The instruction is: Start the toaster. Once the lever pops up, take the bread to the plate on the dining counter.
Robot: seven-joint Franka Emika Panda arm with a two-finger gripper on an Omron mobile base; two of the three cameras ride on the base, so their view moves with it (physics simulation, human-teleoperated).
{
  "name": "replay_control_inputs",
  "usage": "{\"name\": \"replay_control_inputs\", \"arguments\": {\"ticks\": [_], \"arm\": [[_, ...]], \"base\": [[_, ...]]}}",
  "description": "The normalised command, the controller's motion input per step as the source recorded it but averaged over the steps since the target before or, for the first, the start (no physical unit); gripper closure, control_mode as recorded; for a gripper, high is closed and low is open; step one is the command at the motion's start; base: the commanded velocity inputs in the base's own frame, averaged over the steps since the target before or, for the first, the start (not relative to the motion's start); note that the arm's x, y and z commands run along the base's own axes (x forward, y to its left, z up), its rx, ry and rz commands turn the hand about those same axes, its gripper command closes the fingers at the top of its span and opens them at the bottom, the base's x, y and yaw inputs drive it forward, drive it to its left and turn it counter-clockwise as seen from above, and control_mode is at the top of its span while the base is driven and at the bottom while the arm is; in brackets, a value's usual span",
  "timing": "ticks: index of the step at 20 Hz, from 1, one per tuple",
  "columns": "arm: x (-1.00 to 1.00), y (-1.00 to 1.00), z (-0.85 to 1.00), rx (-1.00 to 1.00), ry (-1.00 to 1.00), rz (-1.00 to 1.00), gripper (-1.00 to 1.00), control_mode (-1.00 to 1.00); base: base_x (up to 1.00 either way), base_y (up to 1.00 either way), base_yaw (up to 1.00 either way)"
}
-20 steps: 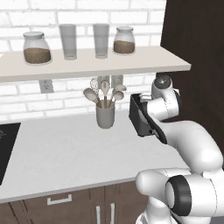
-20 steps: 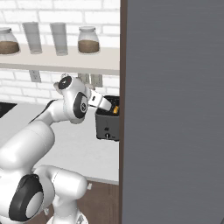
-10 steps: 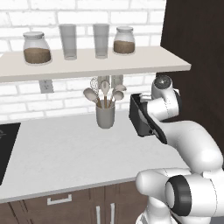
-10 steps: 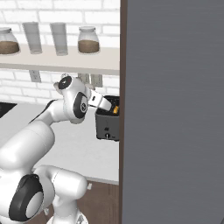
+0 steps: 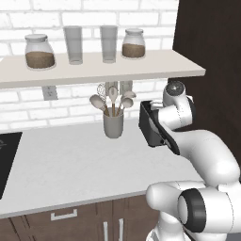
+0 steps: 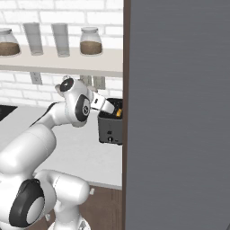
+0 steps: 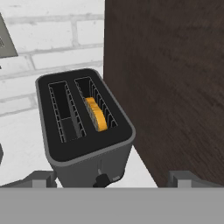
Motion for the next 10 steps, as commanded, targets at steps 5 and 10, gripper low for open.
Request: {"name": "replay_control_inputs", "arguments": {"ticks": [5, 10], "arm": [[0.00, 0.00, 0.00, 0.00, 0.00, 0.00, -1.00, -1.00], [0.00, 0.00, 0.00, 0.00, 0.00, 0.00, -1.00, -1.00]], "base": [[0.00, 0.00, 0.00], [0.00, 0.00, 0.00]]}}
